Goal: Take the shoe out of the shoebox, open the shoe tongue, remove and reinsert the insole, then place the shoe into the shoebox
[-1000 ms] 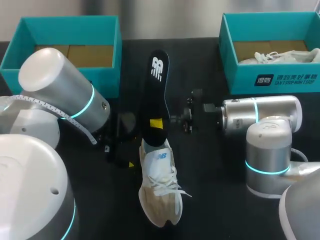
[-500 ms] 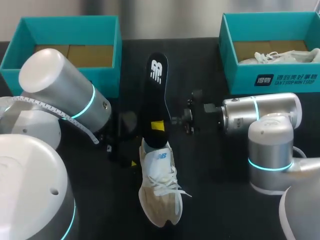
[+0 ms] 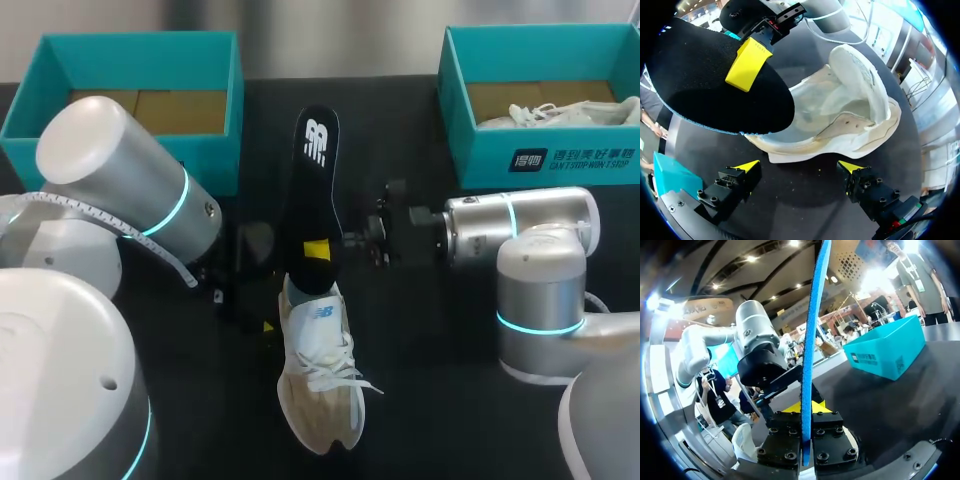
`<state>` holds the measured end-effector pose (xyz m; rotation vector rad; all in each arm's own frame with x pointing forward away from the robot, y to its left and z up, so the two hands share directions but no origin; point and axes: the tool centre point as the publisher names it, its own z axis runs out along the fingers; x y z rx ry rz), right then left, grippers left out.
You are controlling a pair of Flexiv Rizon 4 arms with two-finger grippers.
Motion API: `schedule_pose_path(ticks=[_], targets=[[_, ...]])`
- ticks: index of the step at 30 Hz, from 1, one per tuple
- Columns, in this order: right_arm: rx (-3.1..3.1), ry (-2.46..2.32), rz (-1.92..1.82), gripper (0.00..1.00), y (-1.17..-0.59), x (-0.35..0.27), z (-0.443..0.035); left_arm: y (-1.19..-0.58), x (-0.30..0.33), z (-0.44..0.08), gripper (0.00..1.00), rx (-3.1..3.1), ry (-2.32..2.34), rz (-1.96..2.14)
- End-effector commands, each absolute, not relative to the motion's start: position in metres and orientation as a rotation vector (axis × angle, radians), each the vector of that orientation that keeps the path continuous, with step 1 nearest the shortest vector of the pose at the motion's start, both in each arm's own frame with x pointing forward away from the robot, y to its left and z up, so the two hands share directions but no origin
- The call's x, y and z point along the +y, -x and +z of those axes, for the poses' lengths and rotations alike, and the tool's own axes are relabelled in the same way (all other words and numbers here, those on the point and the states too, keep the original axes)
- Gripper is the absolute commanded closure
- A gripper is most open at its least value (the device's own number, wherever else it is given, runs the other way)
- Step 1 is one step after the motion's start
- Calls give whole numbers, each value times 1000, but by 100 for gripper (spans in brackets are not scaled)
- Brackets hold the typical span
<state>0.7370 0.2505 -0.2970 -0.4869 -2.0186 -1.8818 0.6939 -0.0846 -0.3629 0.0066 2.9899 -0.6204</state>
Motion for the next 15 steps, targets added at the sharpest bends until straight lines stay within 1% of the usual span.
schedule_pose_path(ticks=[1, 15], targets=[[-2009, 476, -1888, 100, -737, 254, -302, -693, -83, -363, 0, 2989, -8, -623], [-1967, 333, -1926, 100, -735, 253, -313, -693, -83, -363, 0, 2989, -8, -623]])
